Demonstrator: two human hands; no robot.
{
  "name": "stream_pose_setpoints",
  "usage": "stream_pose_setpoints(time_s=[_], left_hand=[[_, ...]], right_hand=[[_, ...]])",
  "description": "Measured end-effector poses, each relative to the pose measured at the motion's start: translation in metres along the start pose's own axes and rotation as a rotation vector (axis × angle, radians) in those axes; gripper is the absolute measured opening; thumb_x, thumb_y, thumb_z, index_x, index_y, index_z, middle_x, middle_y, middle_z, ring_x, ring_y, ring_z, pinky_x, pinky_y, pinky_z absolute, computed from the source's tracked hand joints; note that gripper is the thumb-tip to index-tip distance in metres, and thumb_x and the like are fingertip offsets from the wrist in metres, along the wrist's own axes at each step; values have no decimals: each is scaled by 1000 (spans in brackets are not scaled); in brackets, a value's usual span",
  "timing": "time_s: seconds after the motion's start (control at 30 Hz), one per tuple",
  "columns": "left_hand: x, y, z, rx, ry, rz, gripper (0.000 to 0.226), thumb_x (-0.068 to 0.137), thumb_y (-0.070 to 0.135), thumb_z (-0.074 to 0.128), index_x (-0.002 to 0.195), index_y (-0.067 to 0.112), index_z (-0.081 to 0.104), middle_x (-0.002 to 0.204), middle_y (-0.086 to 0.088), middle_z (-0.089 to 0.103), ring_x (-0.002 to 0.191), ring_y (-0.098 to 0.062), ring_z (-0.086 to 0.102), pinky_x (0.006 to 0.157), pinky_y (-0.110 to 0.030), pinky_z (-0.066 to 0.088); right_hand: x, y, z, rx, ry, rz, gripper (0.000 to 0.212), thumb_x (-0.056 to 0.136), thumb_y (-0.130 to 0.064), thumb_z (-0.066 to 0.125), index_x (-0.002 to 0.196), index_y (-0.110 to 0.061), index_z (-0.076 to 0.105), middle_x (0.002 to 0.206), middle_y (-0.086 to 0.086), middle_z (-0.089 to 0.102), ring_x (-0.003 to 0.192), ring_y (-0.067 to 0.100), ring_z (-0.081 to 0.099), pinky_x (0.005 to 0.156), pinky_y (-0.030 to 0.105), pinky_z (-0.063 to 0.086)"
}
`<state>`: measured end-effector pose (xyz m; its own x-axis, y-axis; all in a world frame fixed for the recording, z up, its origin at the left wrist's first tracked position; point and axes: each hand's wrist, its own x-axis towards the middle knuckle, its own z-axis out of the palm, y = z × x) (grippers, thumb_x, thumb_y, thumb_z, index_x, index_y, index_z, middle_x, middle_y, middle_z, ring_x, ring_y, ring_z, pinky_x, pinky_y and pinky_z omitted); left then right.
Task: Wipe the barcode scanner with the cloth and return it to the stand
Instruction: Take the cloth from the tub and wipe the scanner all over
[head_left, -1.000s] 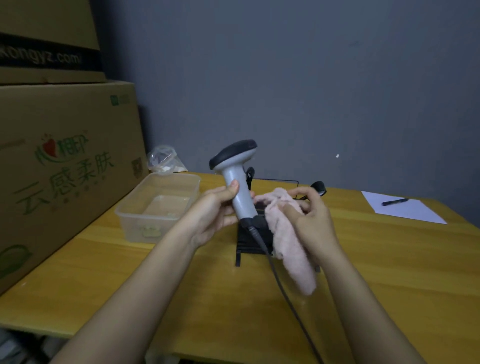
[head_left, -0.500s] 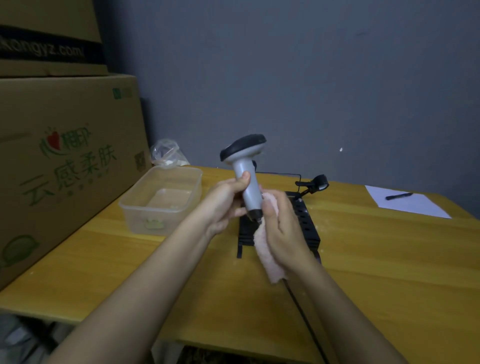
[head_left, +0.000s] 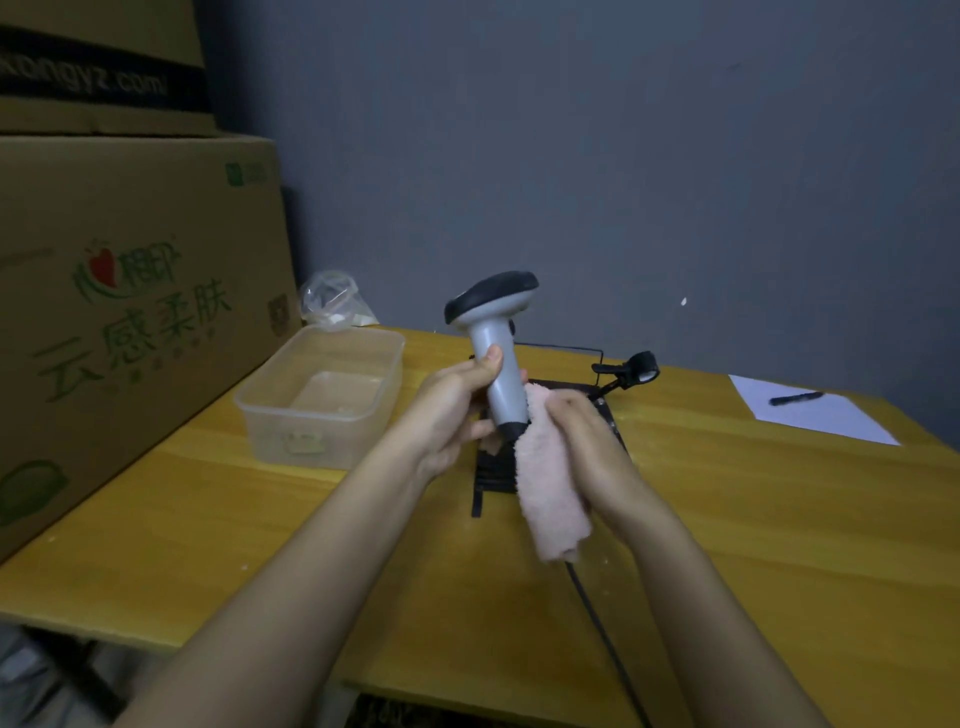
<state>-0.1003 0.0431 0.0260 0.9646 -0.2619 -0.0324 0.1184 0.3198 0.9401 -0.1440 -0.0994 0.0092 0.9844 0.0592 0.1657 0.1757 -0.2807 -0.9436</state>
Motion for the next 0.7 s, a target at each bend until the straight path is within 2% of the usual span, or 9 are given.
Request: stream_pose_setpoints(time_s=[0.07,0.13,0.17,0.23,0.3,0.37,0.47,0.6,0.7], left_hand=[[3,1,-4,-14,6,-5,44,93,33,51,123,0,54,91,-4,71,74,-16,68,77,-42,47],[5,2,-5,-1,7,-15,40,92,35,53,114,3,59,79,-3,72,77,-27,63,77,-41,40],[4,1,-4,16,1,-19,36,91,36,54,107,5,62,76,-3,71,80,-29,58,76,-39,37],[2,0,0,44,-9,-15,29,91,33,55,100,8,64,84,-4,70,83,-27,57,77,-38,41],[0,-1,3,71,-20,1,23,93,28,53,100,8,63,94,-5,69,86,-19,63,78,-33,51],[-1,-1,3,77,-21,0,22,94,26,52,103,8,62,97,-5,68,89,-14,64,78,-30,56],[-2,2,1,32,-21,1,34,93,27,53,118,4,57,101,-6,68,94,-13,64,72,-28,60],[-1,3,4,-21,-7,12,38,93,28,51,122,4,55,102,-7,68,94,-15,64,75,-30,59],[-1,4,7,-88,-13,-9,38,94,26,50,124,3,52,100,-8,67,91,-16,65,80,-34,57]], right_hand=[[-1,4,-13,189,-89,9,23,98,-26,43,114,-24,59,110,5,68,91,15,66,71,28,51],[-1,8,-15,106,-89,-54,27,92,-30,54,118,-28,59,107,-1,70,90,15,69,66,27,55],[1,11,-11,21,-21,-86,25,90,-31,58,115,-27,61,104,-1,69,90,17,69,66,29,55],[5,15,-5,-23,104,-80,13,90,-28,60,100,-22,64,95,5,69,86,24,68,66,34,54],[9,18,-6,23,120,-18,7,91,-24,58,93,-21,64,91,8,70,82,25,68,64,33,52],[13,21,-13,-29,150,8,9,93,-22,55,92,-25,63,95,5,69,82,18,65,65,28,50],[13,24,-17,6,312,-24,8,95,-26,51,98,-29,58,105,1,65,91,13,62,68,26,48],[3,22,4,27,132,-128,24,91,-33,55,114,-26,57,105,-1,66,89,12,66,69,23,54],[2,18,11,209,200,-91,19,89,-26,61,106,-18,64,93,-5,72,80,6,69,63,18,53]])
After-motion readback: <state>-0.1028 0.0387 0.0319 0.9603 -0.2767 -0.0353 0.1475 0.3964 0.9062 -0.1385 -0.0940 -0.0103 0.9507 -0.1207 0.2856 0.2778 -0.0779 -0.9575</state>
